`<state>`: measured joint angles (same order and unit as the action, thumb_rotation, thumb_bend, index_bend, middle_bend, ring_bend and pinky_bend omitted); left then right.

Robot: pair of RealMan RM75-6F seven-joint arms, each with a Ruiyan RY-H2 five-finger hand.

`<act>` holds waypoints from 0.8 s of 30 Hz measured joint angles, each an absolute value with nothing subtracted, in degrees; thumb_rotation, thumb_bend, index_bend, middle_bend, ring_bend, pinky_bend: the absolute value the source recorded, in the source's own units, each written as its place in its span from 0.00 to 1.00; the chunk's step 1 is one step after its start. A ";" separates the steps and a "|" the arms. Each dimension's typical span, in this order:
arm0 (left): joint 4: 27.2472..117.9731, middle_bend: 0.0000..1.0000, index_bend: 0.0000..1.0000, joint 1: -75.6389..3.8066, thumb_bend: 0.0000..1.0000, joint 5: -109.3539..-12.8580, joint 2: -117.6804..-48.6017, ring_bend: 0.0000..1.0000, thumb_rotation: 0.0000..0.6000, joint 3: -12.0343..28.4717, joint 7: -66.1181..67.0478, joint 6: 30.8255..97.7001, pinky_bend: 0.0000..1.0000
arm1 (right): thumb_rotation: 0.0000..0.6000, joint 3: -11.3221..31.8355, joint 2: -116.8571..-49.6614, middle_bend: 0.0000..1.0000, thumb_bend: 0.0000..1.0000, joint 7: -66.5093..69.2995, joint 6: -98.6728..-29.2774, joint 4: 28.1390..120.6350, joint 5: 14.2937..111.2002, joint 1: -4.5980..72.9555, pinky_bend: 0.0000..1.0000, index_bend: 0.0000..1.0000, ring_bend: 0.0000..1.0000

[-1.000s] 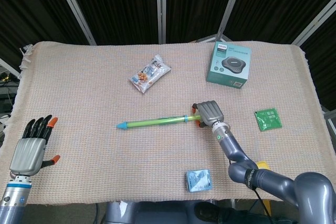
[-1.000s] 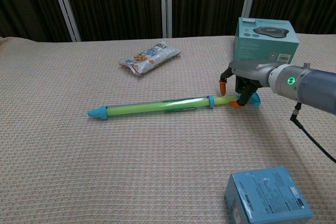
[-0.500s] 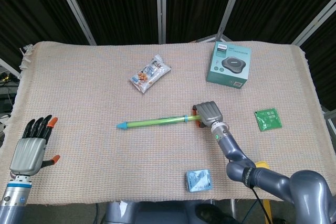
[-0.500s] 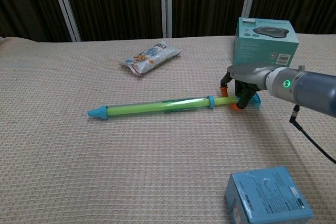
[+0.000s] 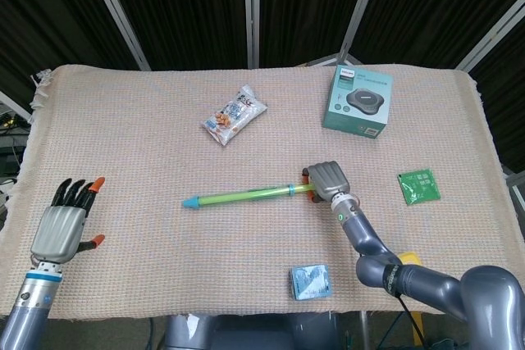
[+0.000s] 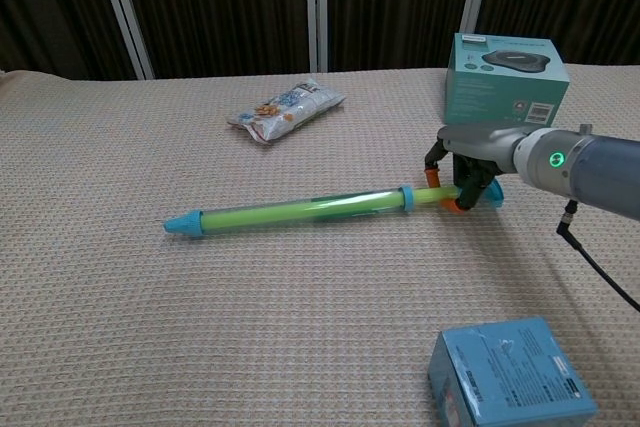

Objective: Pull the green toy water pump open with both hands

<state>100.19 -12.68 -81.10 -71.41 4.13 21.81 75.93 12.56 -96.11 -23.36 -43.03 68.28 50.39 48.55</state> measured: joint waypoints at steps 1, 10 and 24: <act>99.21 0.65 0.02 -13.49 0.00 -81.26 -72.05 0.58 1.00 4.33 20.89 74.88 0.58 | 1.00 12.53 -95.88 1.00 0.45 -23.75 -43.24 68.84 49.73 48.50 1.00 0.67 1.00; 89.28 0.89 0.25 -22.54 0.15 -81.72 -80.40 0.84 1.00 6.93 13.17 64.61 1.00 | 1.00 12.11 -93.64 1.00 0.47 -28.91 -45.96 73.91 42.71 48.72 1.00 0.67 1.00; 80.43 0.89 0.32 -34.87 0.25 -70.35 -94.18 0.84 1.00 11.93 17.06 51.98 1.00 | 1.00 11.03 -92.34 1.00 0.48 -32.55 -48.86 76.91 37.97 50.01 1.00 0.68 1.00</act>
